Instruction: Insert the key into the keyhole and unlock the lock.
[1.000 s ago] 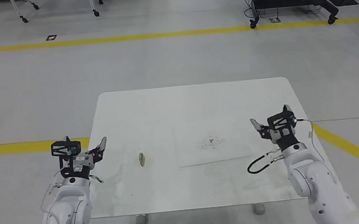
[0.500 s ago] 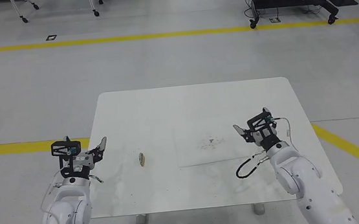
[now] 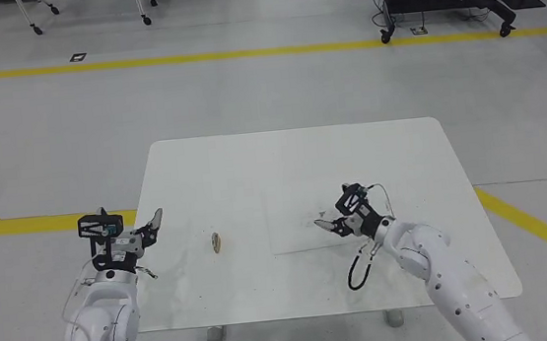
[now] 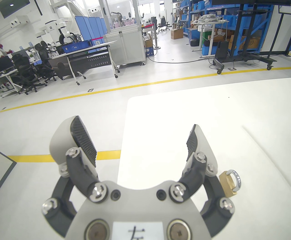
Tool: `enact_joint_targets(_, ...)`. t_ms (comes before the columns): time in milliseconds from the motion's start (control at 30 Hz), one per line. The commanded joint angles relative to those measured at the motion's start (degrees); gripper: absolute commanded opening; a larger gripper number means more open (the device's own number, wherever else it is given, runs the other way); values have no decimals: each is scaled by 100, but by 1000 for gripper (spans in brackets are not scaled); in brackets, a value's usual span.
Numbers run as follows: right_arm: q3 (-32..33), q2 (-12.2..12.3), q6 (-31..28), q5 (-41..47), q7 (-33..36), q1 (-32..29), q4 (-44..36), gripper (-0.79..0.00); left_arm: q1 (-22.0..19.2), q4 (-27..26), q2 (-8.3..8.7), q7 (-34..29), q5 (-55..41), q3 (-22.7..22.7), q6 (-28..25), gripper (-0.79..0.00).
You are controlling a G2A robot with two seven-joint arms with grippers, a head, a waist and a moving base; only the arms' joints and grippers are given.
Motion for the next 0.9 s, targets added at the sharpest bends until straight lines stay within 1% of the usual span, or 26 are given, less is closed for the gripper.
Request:
enact_joint_targets(0, -44, 13, -354, -133, -193, 154, 239, -71, 0, 0, 0, 0, 0, 0, 0, 0)
enact_joint_targets(67, -83, 32, -656, -320, -309, 315, 486, -163, 0, 0, 0, 0, 0, 0, 0, 0)
enact_joint_targets(133, -121, 45, -785, -534, -409, 479, 691, -317, 0, 0, 0, 0, 0, 0, 0, 0)
enact_joint_targets(200, -174, 60, -979, -756, -600, 614, 864, -397, 0, 0, 0, 0, 0, 0, 0, 0)
enact_joint_targets(267, -232, 80, -1073, -1080, -758, 742, 1002, -394, 0, 0, 0, 0, 0, 0, 0, 0)
enact_joint_targets(333, -301, 98, -1192, -1352, -974, 842, 1120, -348, 0, 0, 0, 0, 0, 0, 0, 0)
enact_joint_targets(367, -329, 107, -1253, -1462, -1073, 896, 1193, -342, 0, 0, 0, 0, 0, 0, 0, 0)
enact_joint_targets(400, -355, 113, -1321, -1539, -1162, 954, 1279, -366, 0, 0, 0, 0, 0, 0, 0, 0)
enact_joint_targets(433, -377, 117, -1346, -1606, -1213, 1021, 1382, -351, 0, 0, 0, 0, 0, 0, 0, 0)
enact_joint_targets(467, -413, 114, -1359, -1655, -1229, 1088, 1482, -271, 0, 0, 0, 0, 0, 0, 0, 0)
enact_joint_targets(500, -467, 108, -1375, -1713, -1242, 1150, 1556, -259, 0, 0, 0, 0, 0, 0, 0, 0)
enact_joint_targets(700, -719, 72, -1471, -1828, -1515, 1405, 1937, -320, 0, 0, 0, 0, 0, 0, 0, 0)
enact_joint_targets(867, -905, 39, -1453, -1912, -1630, 1573, 2138, -449, 0, 0, 0, 0, 0, 0, 0, 0)
